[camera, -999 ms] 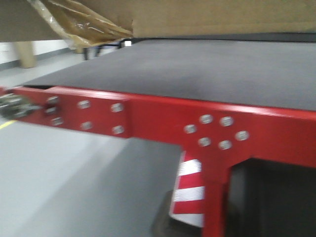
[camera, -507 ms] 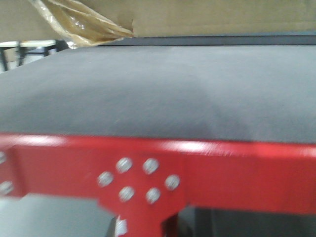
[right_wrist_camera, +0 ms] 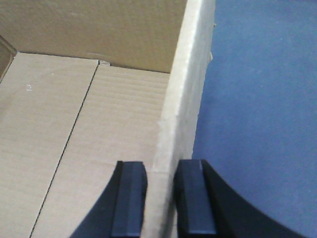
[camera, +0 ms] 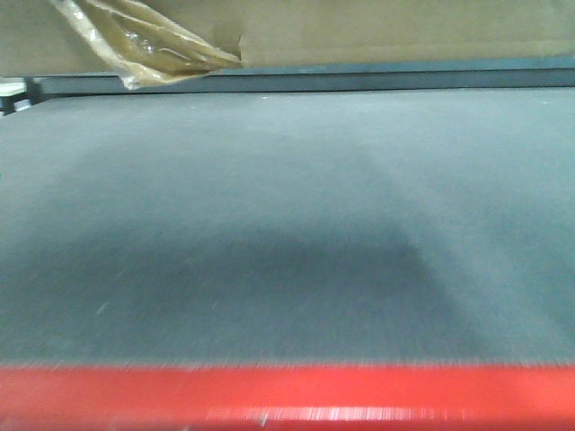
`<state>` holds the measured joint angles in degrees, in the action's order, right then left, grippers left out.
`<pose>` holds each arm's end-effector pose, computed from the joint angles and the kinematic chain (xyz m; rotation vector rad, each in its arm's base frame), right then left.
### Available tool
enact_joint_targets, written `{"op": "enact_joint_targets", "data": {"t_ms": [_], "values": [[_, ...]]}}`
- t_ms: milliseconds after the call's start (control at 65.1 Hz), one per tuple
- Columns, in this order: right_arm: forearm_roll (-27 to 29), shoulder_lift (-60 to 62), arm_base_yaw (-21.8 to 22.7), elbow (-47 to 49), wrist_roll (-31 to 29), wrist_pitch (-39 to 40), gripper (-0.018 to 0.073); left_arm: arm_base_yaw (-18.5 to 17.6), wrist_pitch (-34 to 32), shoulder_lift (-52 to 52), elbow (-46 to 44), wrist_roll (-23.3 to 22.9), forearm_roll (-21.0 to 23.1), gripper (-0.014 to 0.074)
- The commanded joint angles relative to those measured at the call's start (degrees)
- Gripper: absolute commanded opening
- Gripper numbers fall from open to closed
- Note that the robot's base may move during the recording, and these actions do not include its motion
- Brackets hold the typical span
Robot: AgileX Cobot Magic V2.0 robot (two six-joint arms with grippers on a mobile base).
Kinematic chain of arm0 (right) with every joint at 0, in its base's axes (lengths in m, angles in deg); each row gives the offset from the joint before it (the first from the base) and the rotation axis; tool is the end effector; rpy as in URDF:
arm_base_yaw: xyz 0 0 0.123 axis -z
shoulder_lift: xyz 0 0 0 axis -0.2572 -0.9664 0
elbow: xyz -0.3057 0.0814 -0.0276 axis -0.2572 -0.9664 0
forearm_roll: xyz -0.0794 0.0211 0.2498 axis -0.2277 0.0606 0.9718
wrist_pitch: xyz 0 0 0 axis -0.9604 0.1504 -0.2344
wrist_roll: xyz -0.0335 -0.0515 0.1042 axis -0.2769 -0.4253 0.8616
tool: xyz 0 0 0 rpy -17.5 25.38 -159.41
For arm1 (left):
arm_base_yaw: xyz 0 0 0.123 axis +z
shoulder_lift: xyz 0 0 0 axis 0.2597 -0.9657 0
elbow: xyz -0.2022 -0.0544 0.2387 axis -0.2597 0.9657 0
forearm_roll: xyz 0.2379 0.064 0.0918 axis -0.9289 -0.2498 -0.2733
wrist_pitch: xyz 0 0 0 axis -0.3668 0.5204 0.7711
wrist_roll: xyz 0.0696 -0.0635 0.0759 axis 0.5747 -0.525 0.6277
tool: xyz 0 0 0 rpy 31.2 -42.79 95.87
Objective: Grab carton from right shelf to conveyor
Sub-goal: 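Carry the carton with both grippers over the dark grey conveyor belt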
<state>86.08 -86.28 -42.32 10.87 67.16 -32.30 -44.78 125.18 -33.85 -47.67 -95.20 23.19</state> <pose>0.2418 0.1294 0.5133 -0.3798 2.1401 0.3907 0.2546 -0.0797 0.5205 0.0043 2.1424 0.0916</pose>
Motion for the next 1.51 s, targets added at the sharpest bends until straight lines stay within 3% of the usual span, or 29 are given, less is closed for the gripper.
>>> {"op": "enact_joint_targets", "data": {"t_ms": [0,1490], "values": [[-0.8,0.8,0.3,0.3,-0.3,1.8,-0.0058,0.0,-0.3,0.4,-0.5,0.5,-4.0,-0.0018],[-0.8,0.8,0.3,0.3,-0.3,1.8,-0.0058,0.0,-0.3,0.4,-0.5,0.5,-3.7,-0.0018]]}}
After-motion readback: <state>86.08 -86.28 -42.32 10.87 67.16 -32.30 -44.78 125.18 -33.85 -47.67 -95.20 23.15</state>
